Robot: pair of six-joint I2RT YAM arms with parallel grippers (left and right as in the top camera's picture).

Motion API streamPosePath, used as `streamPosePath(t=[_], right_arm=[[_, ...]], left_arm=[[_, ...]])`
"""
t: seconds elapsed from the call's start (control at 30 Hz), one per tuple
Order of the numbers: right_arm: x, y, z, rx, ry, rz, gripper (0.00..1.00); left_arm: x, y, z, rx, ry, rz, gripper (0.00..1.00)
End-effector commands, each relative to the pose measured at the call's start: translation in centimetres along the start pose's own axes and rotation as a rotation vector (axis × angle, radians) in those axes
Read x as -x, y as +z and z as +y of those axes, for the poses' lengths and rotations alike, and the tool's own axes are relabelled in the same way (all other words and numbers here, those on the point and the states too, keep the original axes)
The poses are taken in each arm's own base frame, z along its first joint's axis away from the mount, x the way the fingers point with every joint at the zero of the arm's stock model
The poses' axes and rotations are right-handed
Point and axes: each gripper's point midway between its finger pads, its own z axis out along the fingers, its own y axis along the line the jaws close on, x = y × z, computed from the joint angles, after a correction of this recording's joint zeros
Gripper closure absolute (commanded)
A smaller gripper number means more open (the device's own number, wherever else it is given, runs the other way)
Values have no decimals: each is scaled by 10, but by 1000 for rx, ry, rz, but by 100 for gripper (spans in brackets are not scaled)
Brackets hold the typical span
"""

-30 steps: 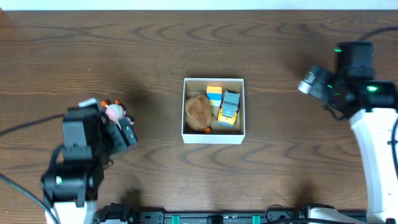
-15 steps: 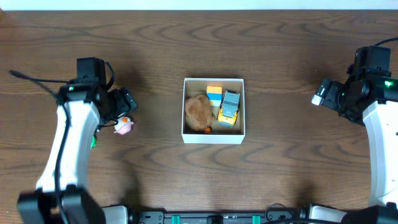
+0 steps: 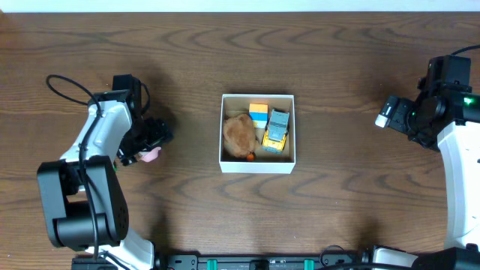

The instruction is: Pack container

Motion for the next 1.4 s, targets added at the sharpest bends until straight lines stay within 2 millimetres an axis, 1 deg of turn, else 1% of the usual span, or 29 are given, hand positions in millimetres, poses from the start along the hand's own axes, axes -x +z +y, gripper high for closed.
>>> streamPosePath(t=[0.0, 0.07, 0.17, 0.27, 0.3, 0.33, 0.47, 0.53, 0.63, 0.73, 0.83, 0.93, 0.97, 1.03, 1.1, 1.17, 1.27, 1.37], right_arm=[[0, 1, -1, 1, -15, 6, 1], [0, 1, -1, 1, -15, 6, 1], [-1, 1, -1, 1, -15, 6, 1], [-1, 1, -1, 0, -16, 10, 1], [-1, 1, -1, 0, -16, 10, 1], [-1, 1, -1, 0, -16, 10, 1], [-1, 1, -1, 0, -16, 10, 1], [-1, 1, -1, 0, -16, 10, 1], [-2, 1, -1, -1, -16, 12, 1], [-2, 1, -1, -1, -16, 12, 1], [-2, 1, -1, -1, -16, 12, 1], [-2, 1, -1, -1, -16, 12, 1], [-2, 1, -1, -1, -16, 12, 1], [-2, 1, -1, -1, -16, 12, 1], [-2, 1, -1, -1, -16, 11, 1], [-2, 1, -1, -1, -16, 11, 1], [-2, 1, -1, -1, -16, 12, 1], [-2, 1, -1, -1, -16, 11, 1]], left_arm=[[-1, 4, 1, 5, -1, 16, 23], [-1, 4, 1, 5, -1, 16, 29], [-2, 4, 2, 6, -1, 19, 51], [-3, 4, 3, 10, -1, 25, 63], [-4, 4, 3, 11, -1, 27, 64], [-5, 4, 3, 13, -1, 30, 68], [-7, 3, 4, 17, -1, 39, 81], [-7, 3, 4, 17, -1, 39, 93], [-4, 1, 3, 10, 3, 26, 94], [1, -12, -4, -11, 77, -15, 94], [6, -36, -17, -45, 146, -87, 94], [4, -70, -39, -90, 256, -182, 94], [0, -86, -50, -112, 313, -225, 94], [-12, -109, -69, -149, 421, -295, 94], [-29, -129, -88, -185, 537, -353, 94], [-54, -144, -107, -221, 658, -395, 94], [-88, -154, -128, -256, 803, -414, 94], [-120, -153, -147, -274, 932, -404, 94]])
